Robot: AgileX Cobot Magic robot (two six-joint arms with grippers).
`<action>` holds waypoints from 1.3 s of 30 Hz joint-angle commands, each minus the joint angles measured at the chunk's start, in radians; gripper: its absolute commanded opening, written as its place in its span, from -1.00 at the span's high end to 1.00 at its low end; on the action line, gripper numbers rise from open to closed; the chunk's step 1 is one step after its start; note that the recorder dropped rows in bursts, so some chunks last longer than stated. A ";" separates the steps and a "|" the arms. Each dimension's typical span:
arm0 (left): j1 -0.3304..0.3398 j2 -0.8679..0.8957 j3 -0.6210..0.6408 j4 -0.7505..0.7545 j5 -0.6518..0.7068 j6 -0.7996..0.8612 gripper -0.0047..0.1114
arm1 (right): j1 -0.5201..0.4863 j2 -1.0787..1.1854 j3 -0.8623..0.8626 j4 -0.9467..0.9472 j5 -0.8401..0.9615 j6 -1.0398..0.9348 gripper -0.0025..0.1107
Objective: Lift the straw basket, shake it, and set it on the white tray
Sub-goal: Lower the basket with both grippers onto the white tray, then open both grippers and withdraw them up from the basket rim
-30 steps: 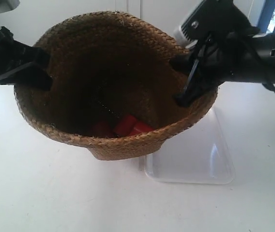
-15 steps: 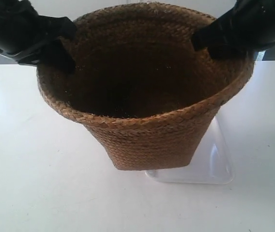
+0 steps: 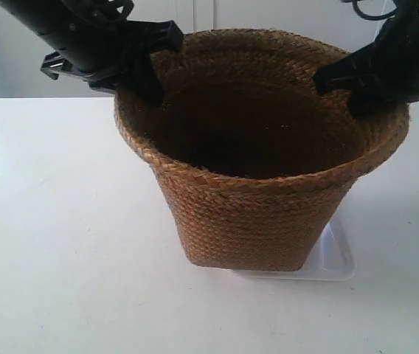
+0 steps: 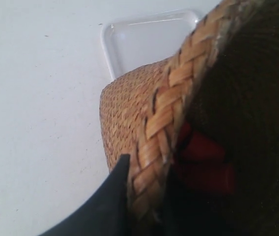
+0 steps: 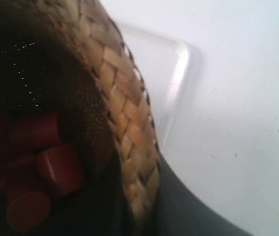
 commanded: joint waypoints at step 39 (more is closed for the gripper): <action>-0.073 0.130 -0.036 0.024 -0.228 -0.017 0.92 | -0.148 0.084 -0.007 -0.106 0.009 -0.089 0.96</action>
